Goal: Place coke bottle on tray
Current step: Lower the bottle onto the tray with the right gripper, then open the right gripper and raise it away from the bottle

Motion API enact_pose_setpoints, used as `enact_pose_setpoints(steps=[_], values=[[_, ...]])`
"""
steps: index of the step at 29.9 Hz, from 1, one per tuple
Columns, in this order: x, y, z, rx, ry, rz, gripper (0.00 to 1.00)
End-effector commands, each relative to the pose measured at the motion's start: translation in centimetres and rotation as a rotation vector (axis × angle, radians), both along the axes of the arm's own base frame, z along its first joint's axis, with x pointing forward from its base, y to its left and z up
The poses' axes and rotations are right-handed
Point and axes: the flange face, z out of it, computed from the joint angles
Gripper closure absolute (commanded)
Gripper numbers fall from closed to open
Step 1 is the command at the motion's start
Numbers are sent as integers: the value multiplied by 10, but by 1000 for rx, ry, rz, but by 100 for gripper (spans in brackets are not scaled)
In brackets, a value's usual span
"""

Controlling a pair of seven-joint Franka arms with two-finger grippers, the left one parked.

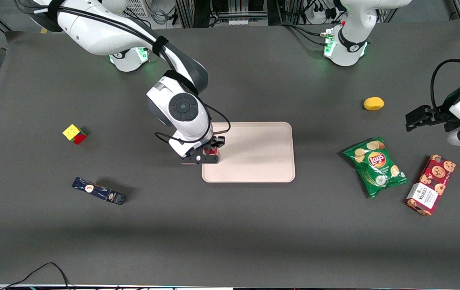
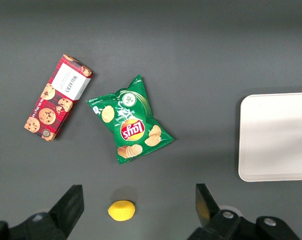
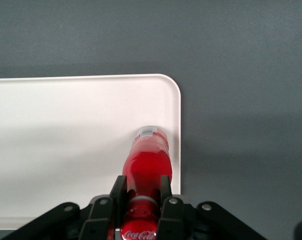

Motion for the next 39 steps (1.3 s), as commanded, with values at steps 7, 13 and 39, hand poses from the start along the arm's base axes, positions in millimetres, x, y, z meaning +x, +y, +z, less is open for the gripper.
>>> enact_pose_setpoints(steps=[7, 13, 39], values=[[5, 7, -5, -15, -21, -9, 67], [5, 6, -6, -15, -18, -11, 0], [11, 1, 92, -45, -38, 90, 0]])
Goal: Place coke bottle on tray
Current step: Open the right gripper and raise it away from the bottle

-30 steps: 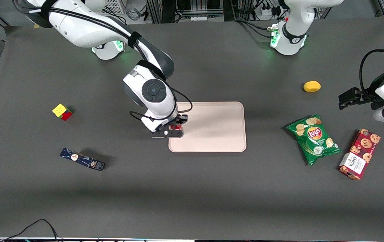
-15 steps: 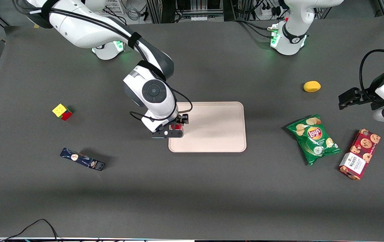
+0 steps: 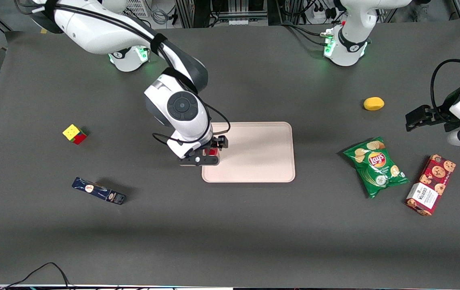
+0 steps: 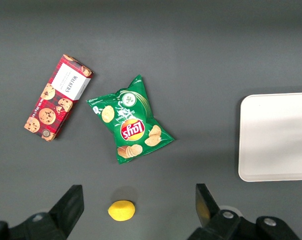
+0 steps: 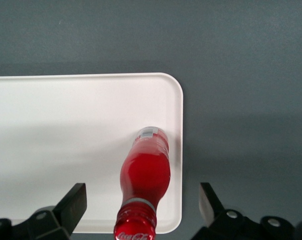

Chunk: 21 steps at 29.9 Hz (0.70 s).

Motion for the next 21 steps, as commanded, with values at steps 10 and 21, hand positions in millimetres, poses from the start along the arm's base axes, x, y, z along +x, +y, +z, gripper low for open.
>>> enact_pose_setpoints(steps=[10, 21], values=[[6, -92, 186, -3, -59, 228, 0], [-4, -237, 258, 39, -129, 113, 0]])
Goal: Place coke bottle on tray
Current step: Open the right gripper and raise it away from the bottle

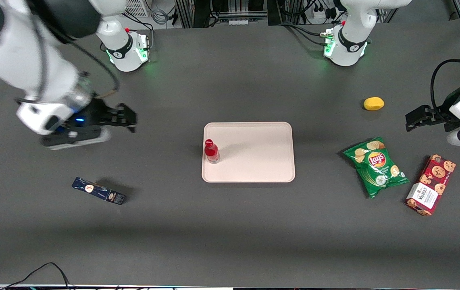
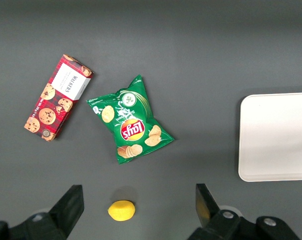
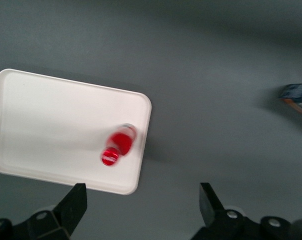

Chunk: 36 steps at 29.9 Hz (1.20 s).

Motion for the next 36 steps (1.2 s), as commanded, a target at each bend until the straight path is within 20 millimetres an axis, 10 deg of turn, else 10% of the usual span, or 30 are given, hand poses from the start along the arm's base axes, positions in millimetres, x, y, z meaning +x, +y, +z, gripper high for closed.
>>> enact_pose_setpoints(steps=[1, 18, 36], values=[[-33, -25, 4, 7, -43, -30, 0], [-25, -151, -18, -9, -46, -146, 0], [-12, -186, -17, -16, -48, -205, 0]])
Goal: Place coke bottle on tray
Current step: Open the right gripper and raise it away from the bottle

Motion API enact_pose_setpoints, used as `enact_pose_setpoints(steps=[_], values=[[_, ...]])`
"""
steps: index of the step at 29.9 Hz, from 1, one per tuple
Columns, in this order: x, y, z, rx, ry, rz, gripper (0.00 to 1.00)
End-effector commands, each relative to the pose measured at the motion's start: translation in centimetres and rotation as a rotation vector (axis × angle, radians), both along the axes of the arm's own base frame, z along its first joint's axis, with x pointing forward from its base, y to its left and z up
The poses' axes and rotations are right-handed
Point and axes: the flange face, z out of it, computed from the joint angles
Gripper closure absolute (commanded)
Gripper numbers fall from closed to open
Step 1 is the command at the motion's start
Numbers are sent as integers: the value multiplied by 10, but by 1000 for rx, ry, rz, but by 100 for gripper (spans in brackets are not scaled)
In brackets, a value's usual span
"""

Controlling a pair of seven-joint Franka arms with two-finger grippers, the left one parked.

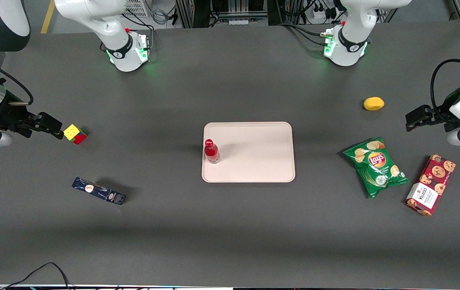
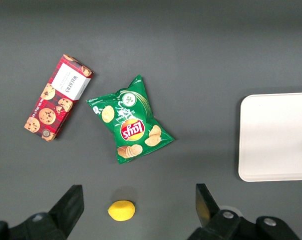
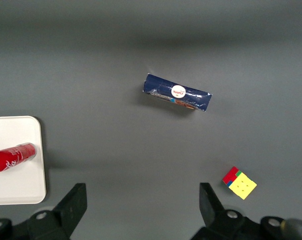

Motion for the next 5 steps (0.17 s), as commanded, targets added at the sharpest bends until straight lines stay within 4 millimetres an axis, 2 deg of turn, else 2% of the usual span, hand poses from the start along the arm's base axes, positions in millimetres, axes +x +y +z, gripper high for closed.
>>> enact_pose_setpoints(steps=[1, 5], values=[[3, -2, 5, 19, -7, 9, 0], [3, -3, 6, 16, -6, 6, 0]])
